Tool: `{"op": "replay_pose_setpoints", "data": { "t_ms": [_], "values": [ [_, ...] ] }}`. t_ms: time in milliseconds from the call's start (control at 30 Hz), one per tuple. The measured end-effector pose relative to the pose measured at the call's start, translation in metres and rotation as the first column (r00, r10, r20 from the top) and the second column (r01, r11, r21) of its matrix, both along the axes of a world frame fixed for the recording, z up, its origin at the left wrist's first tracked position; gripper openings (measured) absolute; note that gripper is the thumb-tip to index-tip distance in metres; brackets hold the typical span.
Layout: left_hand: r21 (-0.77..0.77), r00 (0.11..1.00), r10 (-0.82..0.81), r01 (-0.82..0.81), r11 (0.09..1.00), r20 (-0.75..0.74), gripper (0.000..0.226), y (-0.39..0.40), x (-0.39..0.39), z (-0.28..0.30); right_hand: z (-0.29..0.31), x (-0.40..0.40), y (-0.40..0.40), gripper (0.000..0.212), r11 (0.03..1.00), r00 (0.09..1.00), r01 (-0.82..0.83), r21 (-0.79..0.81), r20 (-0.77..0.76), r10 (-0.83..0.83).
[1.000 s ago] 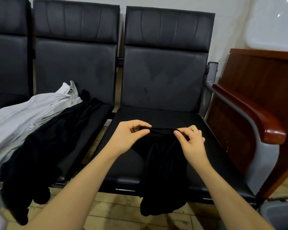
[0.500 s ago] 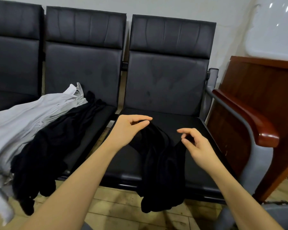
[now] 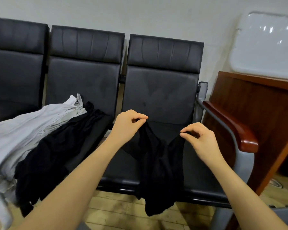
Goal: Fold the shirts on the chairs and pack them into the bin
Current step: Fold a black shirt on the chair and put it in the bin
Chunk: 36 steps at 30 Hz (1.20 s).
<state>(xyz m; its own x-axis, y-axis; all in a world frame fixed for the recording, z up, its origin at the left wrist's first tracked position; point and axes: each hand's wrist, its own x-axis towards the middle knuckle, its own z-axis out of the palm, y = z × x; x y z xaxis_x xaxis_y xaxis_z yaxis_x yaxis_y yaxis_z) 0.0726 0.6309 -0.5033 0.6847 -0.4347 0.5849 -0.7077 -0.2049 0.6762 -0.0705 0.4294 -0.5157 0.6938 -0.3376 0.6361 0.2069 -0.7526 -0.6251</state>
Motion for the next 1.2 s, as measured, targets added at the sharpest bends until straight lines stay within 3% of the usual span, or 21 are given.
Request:
{"op": "replay_pose_setpoints", "data": {
  "t_ms": [200,567,700,933,1100,1200],
  "values": [
    [0.014,0.99,0.031,-0.033,0.999,0.135,0.023,0.001,0.007,0.052,0.061,-0.001,-0.005,0.01,0.985,0.988,0.135,-0.111,0.085,-0.126],
    [-0.047,0.9,0.092,-0.079,0.996,0.427,0.018,-0.005,0.015,0.155,0.172,-0.002,-0.011,0.006,0.958,0.922,0.287,0.025,0.264,-0.284],
    [-0.074,0.872,0.137,-0.116,0.99,0.47,0.02,-0.002,0.021,0.176,0.194,-0.007,-0.014,0.007,0.939,0.891,0.342,0.02,0.311,-0.331],
    [-0.149,0.912,0.141,-0.089,0.985,0.386,0.022,0.003,0.023,0.175,0.194,-0.017,-0.024,0.005,0.943,0.902,0.332,0.026,0.284,-0.326],
    [-0.19,0.986,0.06,-0.03,0.981,0.155,0.028,0.0,0.019,0.159,0.178,-0.018,-0.026,0.022,0.962,0.948,0.271,0.02,0.17,-0.271],
    [-0.097,0.999,-0.003,0.008,0.995,0.05,0.031,-0.003,0.02,0.152,0.169,-0.017,-0.029,0.028,0.96,0.958,0.275,-0.043,0.101,-0.27]
  ]
}}
